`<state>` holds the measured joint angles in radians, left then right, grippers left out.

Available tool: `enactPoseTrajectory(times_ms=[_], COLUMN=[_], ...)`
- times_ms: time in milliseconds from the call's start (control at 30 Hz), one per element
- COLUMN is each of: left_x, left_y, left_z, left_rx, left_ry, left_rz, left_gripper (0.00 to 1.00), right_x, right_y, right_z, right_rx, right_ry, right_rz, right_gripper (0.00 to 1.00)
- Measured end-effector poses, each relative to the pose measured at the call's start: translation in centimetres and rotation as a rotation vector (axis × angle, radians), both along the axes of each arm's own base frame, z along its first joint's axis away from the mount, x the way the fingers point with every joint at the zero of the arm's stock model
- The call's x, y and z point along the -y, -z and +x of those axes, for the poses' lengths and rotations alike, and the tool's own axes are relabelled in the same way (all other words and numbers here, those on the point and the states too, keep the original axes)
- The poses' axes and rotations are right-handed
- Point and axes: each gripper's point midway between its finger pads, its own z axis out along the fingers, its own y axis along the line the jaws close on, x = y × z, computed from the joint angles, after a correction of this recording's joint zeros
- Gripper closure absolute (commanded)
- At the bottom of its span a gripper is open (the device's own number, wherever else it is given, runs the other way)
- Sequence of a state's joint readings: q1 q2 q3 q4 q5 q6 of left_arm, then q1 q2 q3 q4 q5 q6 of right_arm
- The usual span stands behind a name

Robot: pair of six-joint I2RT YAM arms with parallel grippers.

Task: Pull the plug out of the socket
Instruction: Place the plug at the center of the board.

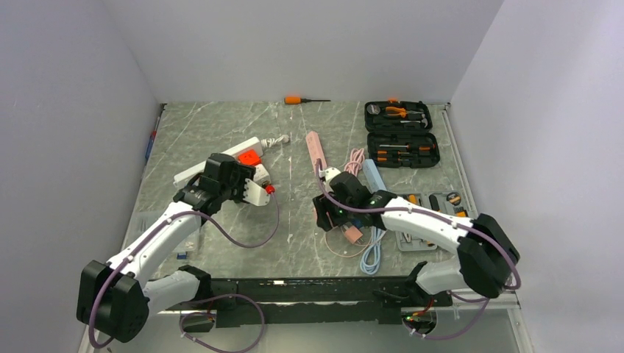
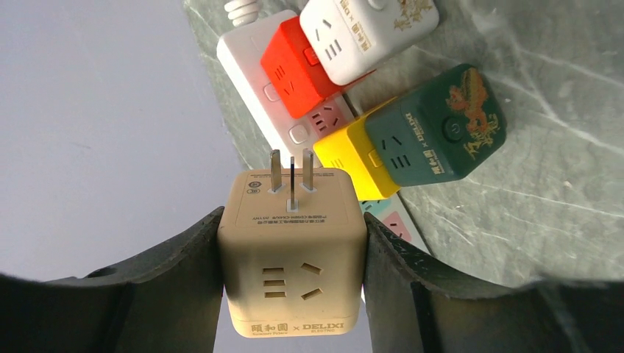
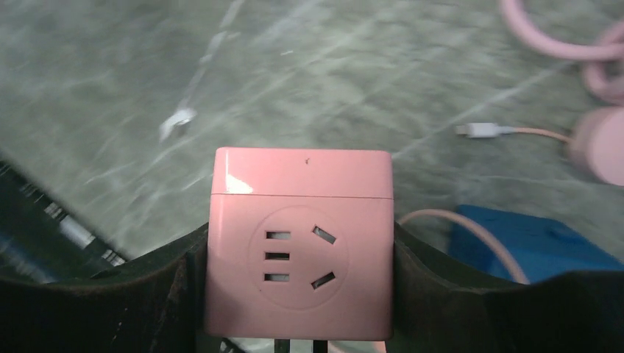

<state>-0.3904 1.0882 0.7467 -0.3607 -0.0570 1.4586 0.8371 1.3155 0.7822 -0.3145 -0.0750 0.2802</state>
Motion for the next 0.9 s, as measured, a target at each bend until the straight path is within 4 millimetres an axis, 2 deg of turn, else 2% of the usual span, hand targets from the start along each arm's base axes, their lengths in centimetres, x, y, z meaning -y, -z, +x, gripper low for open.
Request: enactPoseTrajectory(times_ms=[167,300,333,433,500,567,600,800,900], left_x=[1.0,1.3,1.4,1.6,1.8,2.1,2.3,3.6,5.1], left_y=[0.4,1.3,1.3,1.0,0.8,0.9,0.9,1.8,2.2], left_z=[-1.3,-2.7,-2.9,-3.1,-3.3,-3.5,-3.7,-4.8,-5.4], left_rx=[-0.050,-0.120,-0.131,-0.143,-0.146,-0.155,-0.160,-0.225,-0.272], left_ry=[0.015,0.014,0.012,0.004,0.008,0.011,0.015,0.041,0.065], left_rz=[-0.013,-0.017,-0.019,-0.032,-0.035,-0.041,-0.041,-0.037,-0.033], left_gripper=[0.69,0.70,0.71,0.72,0.72,0.71,0.71,0.67,0.66], right_x=[1.9,2.0,1.9,1.6,1.6,1.3,1.2,1.2,1.5], right_y=[2.0,3.1,3.4,4.7,5.4,5.2,5.2,4.7,3.0], right_z=[4.3,7.0,7.3,7.9,8.2,8.6,8.7,9.1,9.5], right_rx=[0.016,0.036,0.037,0.036,0.035,0.043,0.045,0.053,0.081], right_ry=[0.163,0.226,0.229,0.238,0.246,0.257,0.263,0.284,0.305], right_rz=[-0.102,-0.142,-0.147,-0.164,-0.175,-0.163,-0.156,-0.137,-0.110], right_gripper=[0.84,0.51,0.44,0.37,0.28,0.13,0.02,0.00,0.00])
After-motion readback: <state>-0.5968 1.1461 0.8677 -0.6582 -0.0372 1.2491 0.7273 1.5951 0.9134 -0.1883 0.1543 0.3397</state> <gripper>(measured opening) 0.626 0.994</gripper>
